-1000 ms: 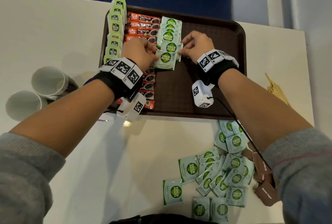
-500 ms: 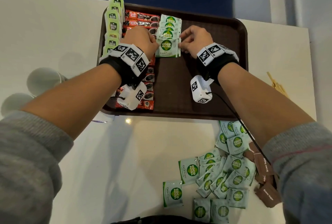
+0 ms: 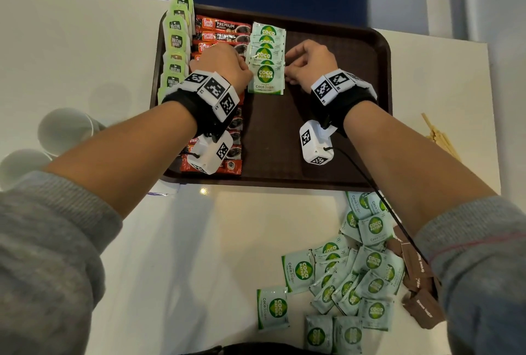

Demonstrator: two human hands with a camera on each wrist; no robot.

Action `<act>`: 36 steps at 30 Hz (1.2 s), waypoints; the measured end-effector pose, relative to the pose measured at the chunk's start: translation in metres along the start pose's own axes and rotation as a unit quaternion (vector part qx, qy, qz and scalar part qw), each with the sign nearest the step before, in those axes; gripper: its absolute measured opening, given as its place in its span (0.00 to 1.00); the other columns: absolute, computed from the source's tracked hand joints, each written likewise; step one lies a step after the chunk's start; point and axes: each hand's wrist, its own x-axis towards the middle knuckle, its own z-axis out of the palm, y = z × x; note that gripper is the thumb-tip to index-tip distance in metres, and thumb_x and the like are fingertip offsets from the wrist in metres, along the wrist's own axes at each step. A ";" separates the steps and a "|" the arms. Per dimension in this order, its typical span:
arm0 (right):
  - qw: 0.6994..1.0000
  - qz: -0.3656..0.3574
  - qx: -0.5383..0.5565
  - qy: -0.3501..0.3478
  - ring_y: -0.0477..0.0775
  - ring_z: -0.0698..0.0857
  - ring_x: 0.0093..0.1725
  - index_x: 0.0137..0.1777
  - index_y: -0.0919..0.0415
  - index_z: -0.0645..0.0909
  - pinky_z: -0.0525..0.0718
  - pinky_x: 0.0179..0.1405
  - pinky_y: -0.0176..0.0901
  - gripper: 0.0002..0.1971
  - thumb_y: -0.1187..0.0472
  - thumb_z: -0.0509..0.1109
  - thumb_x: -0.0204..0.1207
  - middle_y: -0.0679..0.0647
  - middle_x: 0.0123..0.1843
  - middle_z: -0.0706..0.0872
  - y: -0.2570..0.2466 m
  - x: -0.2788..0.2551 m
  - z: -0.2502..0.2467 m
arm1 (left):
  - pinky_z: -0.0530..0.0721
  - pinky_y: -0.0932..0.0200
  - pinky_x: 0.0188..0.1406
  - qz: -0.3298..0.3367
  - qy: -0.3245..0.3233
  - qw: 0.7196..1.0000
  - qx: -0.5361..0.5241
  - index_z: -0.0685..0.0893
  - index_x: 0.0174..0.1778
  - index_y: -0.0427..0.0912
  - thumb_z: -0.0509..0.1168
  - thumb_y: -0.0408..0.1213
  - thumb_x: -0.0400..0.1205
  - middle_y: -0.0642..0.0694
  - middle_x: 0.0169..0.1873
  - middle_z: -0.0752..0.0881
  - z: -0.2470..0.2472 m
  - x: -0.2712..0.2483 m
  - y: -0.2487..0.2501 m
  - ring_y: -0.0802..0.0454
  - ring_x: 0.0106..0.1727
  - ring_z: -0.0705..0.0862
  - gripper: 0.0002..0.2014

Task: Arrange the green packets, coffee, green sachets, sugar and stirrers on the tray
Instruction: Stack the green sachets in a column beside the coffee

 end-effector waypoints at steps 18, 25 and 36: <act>0.999 0.027 -0.008 -0.039 0.37 0.83 0.37 0.61 0.55 0.78 0.80 0.36 0.28 0.30 0.54 0.85 0.59 0.42 0.37 0.84 0.001 -0.007 -0.006 | 0.71 0.46 0.68 0.002 -0.008 1.000 0.000 0.78 0.65 0.53 0.71 0.52 0.75 0.50 0.56 0.86 0.002 0.005 0.000 0.47 0.63 0.81 0.23; 0.999 0.021 -0.020 -0.029 0.34 0.81 0.33 0.57 0.54 0.78 0.75 0.30 0.22 0.26 0.59 0.84 0.60 0.41 0.35 0.82 0.005 -0.005 -0.002 | 0.72 0.44 0.67 0.022 -0.016 1.000 0.016 0.82 0.61 0.54 0.70 0.53 0.76 0.52 0.53 0.87 0.002 0.002 0.001 0.48 0.60 0.83 0.19; 0.999 0.023 -0.021 -0.033 0.35 0.82 0.35 0.57 0.54 0.78 0.76 0.32 0.25 0.25 0.60 0.84 0.61 0.41 0.36 0.83 0.005 -0.002 -0.001 | 0.70 0.44 0.71 0.026 -0.023 0.999 0.027 0.82 0.65 0.53 0.69 0.57 0.75 0.52 0.57 0.87 0.001 0.001 0.003 0.49 0.63 0.82 0.24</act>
